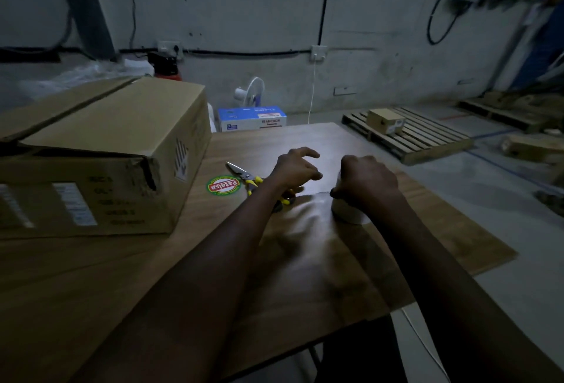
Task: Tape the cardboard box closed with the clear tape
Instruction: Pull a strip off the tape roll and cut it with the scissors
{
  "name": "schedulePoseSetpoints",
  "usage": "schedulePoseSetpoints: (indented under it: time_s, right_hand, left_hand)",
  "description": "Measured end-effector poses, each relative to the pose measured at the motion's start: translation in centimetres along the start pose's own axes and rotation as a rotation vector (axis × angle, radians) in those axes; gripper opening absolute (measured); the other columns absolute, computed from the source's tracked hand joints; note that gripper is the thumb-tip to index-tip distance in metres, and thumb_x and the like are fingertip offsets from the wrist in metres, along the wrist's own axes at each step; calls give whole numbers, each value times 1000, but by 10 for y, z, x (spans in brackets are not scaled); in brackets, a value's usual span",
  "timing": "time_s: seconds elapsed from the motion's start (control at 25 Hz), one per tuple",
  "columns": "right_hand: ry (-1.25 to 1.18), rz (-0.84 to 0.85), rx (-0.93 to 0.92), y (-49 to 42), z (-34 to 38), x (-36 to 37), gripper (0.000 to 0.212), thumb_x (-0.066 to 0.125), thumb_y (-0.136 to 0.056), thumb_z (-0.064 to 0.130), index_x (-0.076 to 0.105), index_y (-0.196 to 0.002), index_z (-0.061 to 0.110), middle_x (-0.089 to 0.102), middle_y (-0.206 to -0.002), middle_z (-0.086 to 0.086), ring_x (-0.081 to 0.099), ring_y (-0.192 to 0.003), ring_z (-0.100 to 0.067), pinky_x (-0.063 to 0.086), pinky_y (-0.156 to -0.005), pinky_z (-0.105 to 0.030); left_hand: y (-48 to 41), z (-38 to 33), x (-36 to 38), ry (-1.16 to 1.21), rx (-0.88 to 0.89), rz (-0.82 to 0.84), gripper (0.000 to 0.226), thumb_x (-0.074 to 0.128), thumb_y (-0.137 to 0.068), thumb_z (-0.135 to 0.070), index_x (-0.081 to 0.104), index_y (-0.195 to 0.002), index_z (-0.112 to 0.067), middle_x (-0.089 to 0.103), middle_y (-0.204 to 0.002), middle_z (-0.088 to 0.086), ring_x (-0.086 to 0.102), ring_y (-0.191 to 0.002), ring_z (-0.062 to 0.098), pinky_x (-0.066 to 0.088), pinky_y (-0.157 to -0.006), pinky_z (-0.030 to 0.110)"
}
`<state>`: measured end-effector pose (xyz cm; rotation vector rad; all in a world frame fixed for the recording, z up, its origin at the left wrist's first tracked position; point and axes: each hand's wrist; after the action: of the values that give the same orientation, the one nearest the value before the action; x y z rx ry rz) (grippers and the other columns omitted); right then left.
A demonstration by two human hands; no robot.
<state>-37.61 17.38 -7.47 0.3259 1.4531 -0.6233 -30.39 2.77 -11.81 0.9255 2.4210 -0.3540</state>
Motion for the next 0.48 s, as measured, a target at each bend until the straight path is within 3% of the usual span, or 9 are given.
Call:
schedulePoseSetpoints:
  time_s: [0.12, 0.24, 0.36, 0.48]
  right_hand:
    - [3, -18, 13, 1, 1, 1, 29, 68, -84, 26, 57, -106, 11, 53, -100, -12, 55, -90, -31, 40, -69, -34]
    - [-3, -79, -5, 5, 5, -2, 18, 62, -86, 19, 58, -100, 9, 47, -89, -9, 53, -81, -27, 41, -66, -35]
    - [-78, -170, -71, 5, 15, -7, 20, 56, -89, 23, 58, -101, 8, 57, -99, -15, 59, -88, -34, 42, -68, -36]
    - [-230, -232, -134, 1, 39, -13, 24, 56, -88, 27, 59, -106, 11, 63, -107, -17, 61, -95, -37, 42, -69, -35]
  left_hand:
    - [0, 4, 1, -7, 28, -81, 30, 76, -74, -10, 68, -99, -24, 69, -68, -8, 69, -83, 15, 55, -83, 29]
    - [3, 0, -10, -23, 28, -166, 31, 74, -76, -9, 69, -104, -21, 72, -76, 0, 69, -83, 15, 54, -83, 27]
    - [5, -12, -48, -69, 9, -297, 35, 72, -76, -12, 69, -111, -17, 73, -97, 10, 69, -93, 21, 54, -86, 29]
    - [16, -32, -105, -125, 18, -414, 31, 67, -70, -23, 75, -97, -9, 74, -95, 15, 70, -94, 27, 56, -85, 34]
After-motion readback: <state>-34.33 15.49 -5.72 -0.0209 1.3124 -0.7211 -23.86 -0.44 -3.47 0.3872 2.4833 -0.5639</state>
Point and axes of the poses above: each hand's wrist, its own y-axis away from the middle knuckle, its own x-axis out of the palm, z = x × y
